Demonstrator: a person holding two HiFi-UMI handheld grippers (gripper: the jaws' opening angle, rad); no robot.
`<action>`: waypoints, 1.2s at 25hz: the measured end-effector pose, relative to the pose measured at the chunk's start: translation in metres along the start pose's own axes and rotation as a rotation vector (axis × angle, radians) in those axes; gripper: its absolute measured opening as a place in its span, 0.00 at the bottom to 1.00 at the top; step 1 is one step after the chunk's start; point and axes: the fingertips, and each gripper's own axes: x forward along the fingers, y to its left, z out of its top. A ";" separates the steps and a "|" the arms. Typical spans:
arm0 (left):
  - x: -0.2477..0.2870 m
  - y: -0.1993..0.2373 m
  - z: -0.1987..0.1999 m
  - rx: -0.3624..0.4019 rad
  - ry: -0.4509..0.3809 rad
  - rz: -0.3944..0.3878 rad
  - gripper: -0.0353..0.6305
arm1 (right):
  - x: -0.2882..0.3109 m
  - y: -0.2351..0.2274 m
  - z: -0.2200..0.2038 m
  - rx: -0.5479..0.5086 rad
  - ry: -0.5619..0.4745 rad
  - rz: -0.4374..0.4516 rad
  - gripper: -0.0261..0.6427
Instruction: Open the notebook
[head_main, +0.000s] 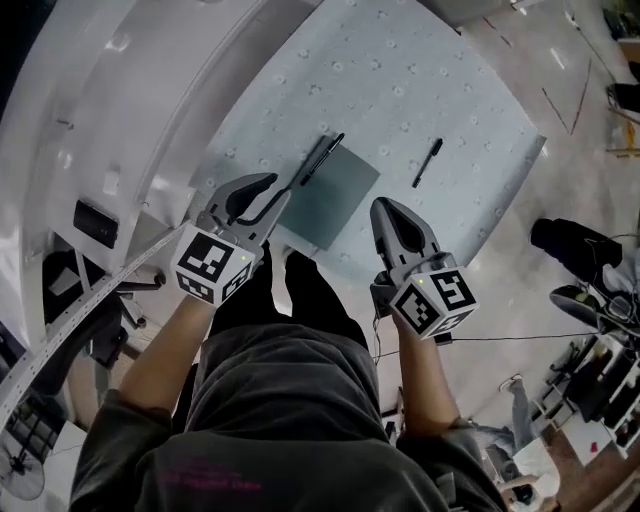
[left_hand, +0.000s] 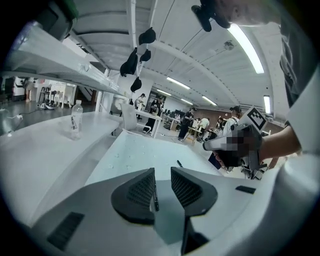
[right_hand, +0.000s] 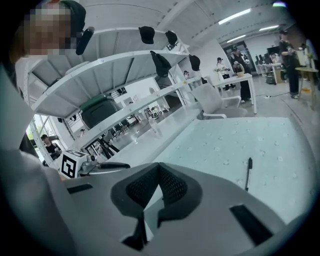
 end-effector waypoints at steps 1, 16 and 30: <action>0.000 0.004 -0.007 -0.014 0.004 0.003 0.21 | 0.006 0.002 -0.003 -0.002 0.013 0.004 0.04; -0.001 0.025 -0.093 -0.184 0.037 0.046 0.20 | 0.049 0.017 -0.064 -0.020 0.172 0.055 0.04; 0.005 0.026 -0.161 -0.318 0.094 0.076 0.20 | 0.054 0.016 -0.101 -0.014 0.259 0.066 0.04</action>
